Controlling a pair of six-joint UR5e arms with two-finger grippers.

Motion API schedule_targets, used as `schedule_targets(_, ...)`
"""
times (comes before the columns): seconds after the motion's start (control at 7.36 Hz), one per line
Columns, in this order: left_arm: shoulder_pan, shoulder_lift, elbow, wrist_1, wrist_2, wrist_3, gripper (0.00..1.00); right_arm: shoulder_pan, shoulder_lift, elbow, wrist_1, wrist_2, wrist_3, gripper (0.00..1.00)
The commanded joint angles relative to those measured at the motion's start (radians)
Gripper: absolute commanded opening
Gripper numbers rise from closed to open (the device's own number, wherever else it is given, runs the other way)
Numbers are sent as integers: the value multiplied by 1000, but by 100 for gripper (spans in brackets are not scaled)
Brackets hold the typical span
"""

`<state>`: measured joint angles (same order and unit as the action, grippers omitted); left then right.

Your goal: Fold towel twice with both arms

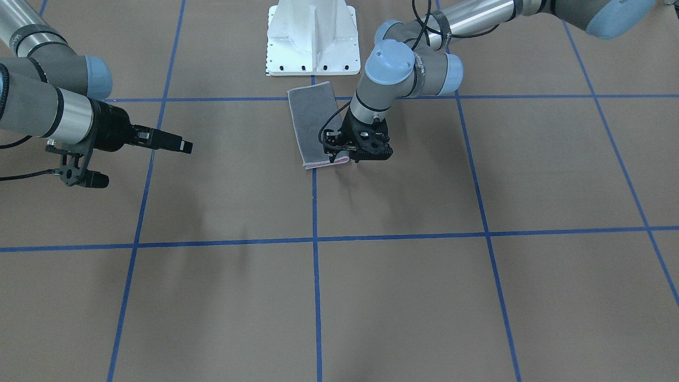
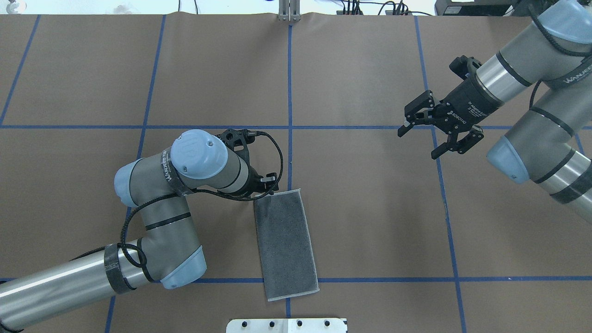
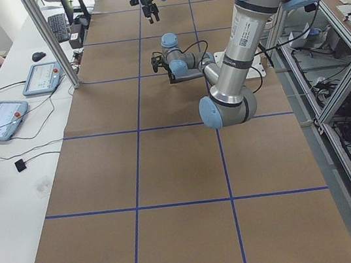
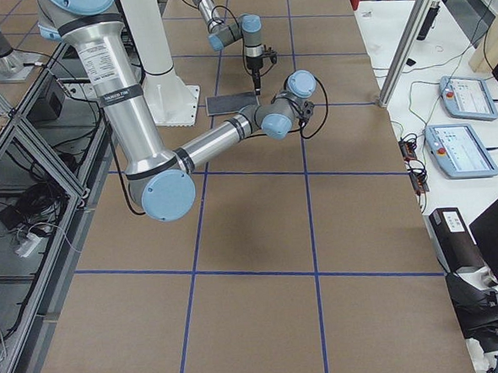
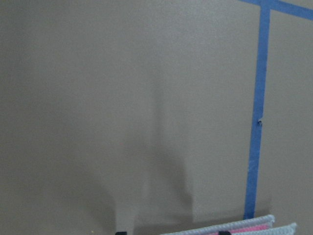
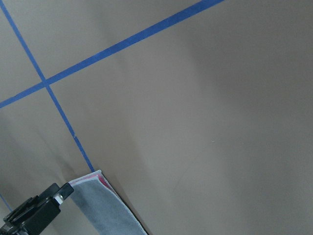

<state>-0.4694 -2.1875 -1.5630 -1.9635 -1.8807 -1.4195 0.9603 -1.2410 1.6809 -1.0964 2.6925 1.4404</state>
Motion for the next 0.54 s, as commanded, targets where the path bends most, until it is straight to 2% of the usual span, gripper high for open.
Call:
schedule_targets(0.0, 0, 0, 1, 0, 0, 1, 49, 0, -2, 0, 0, -6, 0, 100)
schedule_targets(0.41, 0, 2, 11, 0, 0, 1, 42, 0, -2, 0, 0, -13, 0, 100)
